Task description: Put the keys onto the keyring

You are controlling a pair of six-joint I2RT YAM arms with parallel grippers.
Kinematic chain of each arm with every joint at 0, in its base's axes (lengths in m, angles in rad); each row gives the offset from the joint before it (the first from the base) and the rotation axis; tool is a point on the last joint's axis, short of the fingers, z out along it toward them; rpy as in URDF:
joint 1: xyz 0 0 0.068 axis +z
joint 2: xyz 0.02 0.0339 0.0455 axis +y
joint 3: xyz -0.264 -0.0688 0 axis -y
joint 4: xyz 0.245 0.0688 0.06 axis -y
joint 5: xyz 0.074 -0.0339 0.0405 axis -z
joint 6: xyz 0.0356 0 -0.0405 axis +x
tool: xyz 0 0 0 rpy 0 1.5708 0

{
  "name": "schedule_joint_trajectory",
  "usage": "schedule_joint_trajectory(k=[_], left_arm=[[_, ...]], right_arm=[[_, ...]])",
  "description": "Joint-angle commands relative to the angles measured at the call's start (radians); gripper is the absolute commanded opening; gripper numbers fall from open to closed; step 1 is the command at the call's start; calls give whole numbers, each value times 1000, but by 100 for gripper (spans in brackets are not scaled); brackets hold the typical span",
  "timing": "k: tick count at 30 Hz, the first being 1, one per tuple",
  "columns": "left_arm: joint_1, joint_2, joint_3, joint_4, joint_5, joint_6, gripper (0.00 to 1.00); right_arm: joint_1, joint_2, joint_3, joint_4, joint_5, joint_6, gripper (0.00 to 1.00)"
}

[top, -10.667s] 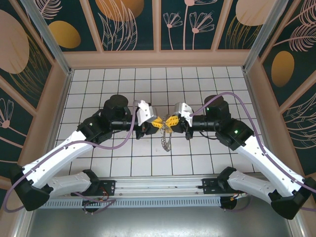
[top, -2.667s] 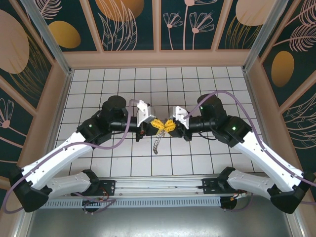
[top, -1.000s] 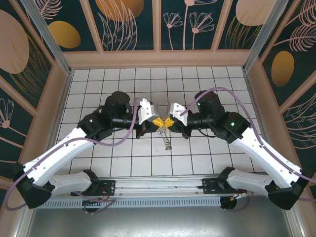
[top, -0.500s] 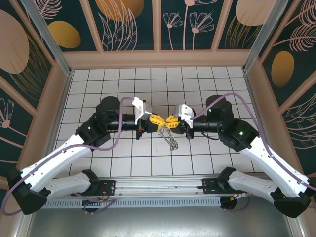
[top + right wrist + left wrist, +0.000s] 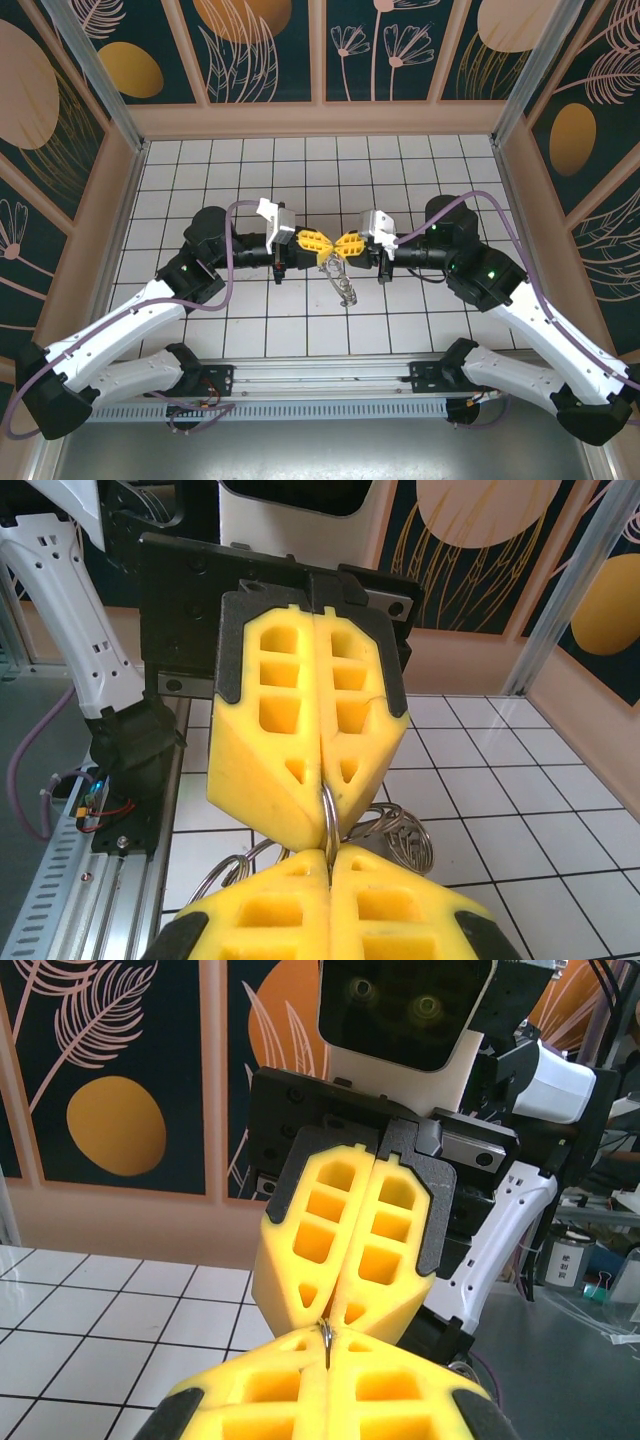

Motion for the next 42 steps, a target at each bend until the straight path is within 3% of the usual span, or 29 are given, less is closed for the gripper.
schedule_joint_trajectory(k=[1, 3, 7, 9, 20, 24, 29, 33, 42], left_arm=[[-15, 17, 60, -64, 20, 67, 0], [-16, 28, 115, -231, -8, 155, 0], [-16, 86, 249, -531, -76, 304, 15], [-16, 119, 300, -621, -105, 336, 16], [-15, 215, 400, -803, -176, 361, 0], [-15, 162, 341, -656, -122, 300, 0], [-16, 48, 181, -251, -32, 120, 0], [-16, 11, 102, 8, -11, 26, 0], [-15, 20, 59, 121, 20, -24, 0]], right_arm=[[6, 32, 29, 23, 1, -11, 0], [6, 30, 46, -2, 24, -22, 0], [6, 48, 80, -66, 68, -47, 0], [7, 61, 94, -94, 86, -52, 0], [14, 60, 115, -137, 133, -57, 0], [13, 49, 96, -109, 132, -48, 0], [14, 31, 50, -67, 117, -31, 0], [13, -16, -15, 6, 53, -20, 15], [14, -30, -75, 61, 24, 11, 17]])
